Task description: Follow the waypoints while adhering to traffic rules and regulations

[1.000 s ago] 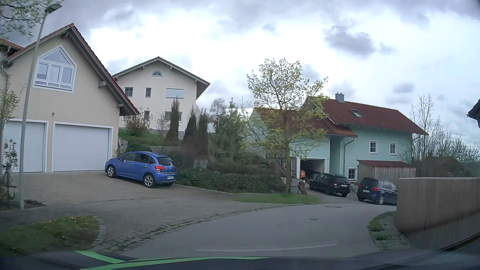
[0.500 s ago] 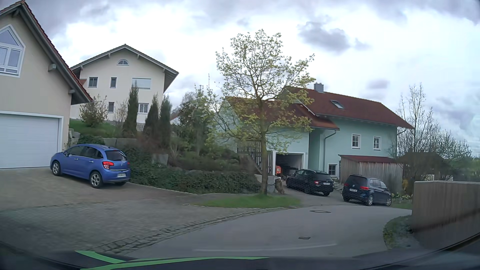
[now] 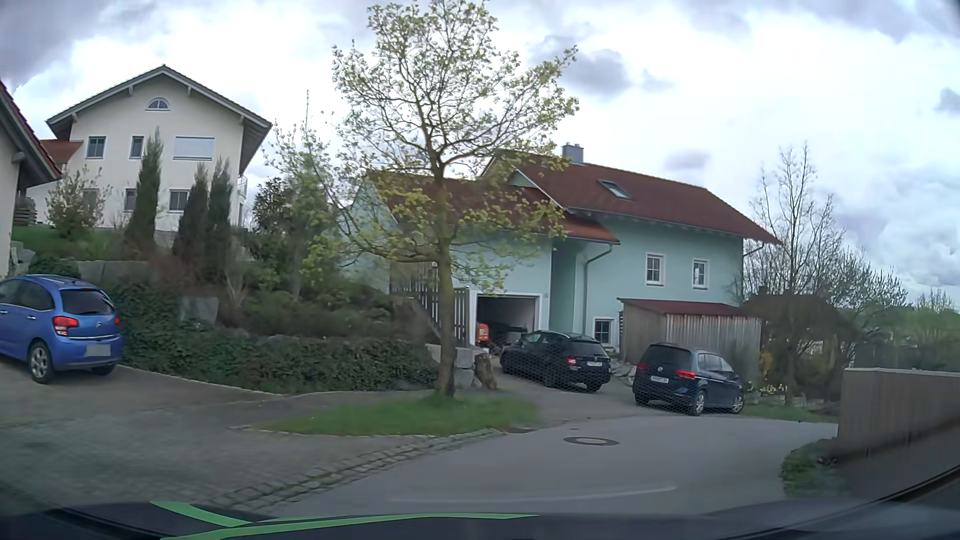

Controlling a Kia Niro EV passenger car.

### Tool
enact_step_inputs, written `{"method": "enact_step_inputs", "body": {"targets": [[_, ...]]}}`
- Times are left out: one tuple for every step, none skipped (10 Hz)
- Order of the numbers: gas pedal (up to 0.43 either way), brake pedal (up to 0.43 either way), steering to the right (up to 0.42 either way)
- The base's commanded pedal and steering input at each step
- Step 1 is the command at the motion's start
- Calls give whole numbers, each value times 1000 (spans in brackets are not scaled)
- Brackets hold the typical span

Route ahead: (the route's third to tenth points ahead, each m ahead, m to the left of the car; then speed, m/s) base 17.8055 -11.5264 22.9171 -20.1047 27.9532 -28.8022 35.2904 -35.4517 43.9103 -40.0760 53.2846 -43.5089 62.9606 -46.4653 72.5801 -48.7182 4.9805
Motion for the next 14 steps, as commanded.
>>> {"method": "enact_step_inputs", "body": {"targets": [[0,91,238],[0,85,238],[0,85,238],[0,85,239],[0,79,240],[0,79,243],[0,85,243],[0,98,243],[0,110,245],[0,116,247],[0,128,254],[0,134,262],[0,134,271],[0,140,277]]}}
